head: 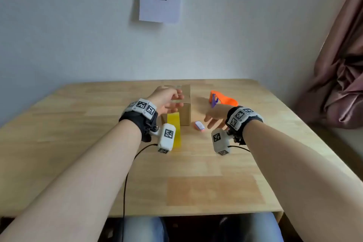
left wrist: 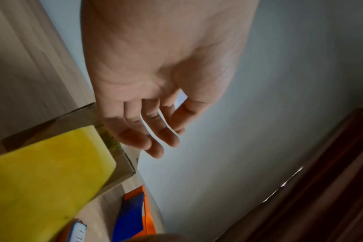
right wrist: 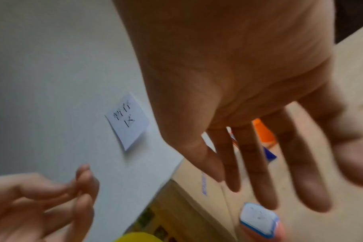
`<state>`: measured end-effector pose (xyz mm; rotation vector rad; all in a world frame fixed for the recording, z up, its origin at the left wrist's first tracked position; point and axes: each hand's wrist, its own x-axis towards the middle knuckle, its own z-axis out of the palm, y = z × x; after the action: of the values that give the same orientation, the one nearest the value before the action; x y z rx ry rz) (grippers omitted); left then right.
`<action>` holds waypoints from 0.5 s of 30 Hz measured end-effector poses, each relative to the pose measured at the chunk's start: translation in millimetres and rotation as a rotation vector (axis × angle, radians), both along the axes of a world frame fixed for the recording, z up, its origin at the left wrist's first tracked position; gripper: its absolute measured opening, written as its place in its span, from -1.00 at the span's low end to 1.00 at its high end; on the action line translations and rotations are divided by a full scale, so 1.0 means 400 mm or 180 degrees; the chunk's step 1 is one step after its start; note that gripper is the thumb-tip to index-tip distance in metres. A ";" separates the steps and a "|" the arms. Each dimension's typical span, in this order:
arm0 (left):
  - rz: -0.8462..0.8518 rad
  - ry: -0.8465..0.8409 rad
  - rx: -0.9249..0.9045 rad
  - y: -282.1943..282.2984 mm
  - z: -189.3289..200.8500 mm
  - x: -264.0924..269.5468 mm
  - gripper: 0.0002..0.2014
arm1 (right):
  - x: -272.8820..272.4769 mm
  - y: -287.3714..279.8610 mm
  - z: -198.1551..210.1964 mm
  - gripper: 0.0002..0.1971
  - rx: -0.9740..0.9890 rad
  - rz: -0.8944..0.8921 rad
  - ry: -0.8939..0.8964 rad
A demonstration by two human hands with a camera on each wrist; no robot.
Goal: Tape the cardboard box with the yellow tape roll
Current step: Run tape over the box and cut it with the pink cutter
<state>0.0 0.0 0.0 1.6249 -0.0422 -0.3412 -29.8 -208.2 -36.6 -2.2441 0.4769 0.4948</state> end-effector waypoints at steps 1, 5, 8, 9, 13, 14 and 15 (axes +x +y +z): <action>0.0008 0.0002 0.0052 0.002 -0.003 0.011 -0.73 | 0.013 0.003 -0.016 -0.67 -0.0127 0.0096 0.0179; 0.0130 -0.0019 0.0171 0.012 -0.031 0.062 -0.73 | 0.085 0.016 -0.096 -0.77 -0.0417 0.0125 0.0305; 0.0210 -0.0095 0.0258 0.016 -0.036 0.092 -0.73 | 0.132 0.019 -0.136 -0.70 -0.0549 0.0080 0.0155; 0.0212 -0.0107 0.0273 0.017 -0.036 0.100 -0.73 | 0.142 0.021 -0.144 -0.68 -0.0651 0.0127 0.0124; 0.0205 -0.0132 0.0237 0.017 -0.034 0.123 -0.73 | 0.152 0.027 -0.137 -0.77 -0.0537 0.0125 0.0140; 0.0202 -0.0136 0.0220 0.016 -0.030 0.127 -0.73 | 0.153 0.022 -0.134 -0.81 -0.0322 0.0027 0.0155; 0.0201 -0.0143 0.0202 0.014 -0.026 0.130 -0.74 | 0.153 0.017 -0.130 -0.84 0.0005 -0.0114 0.0103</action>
<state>51.9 5.5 -10.4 1.6930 -0.0143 -0.2596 31.4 -201.6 -88.6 -2.2251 0.5323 0.5136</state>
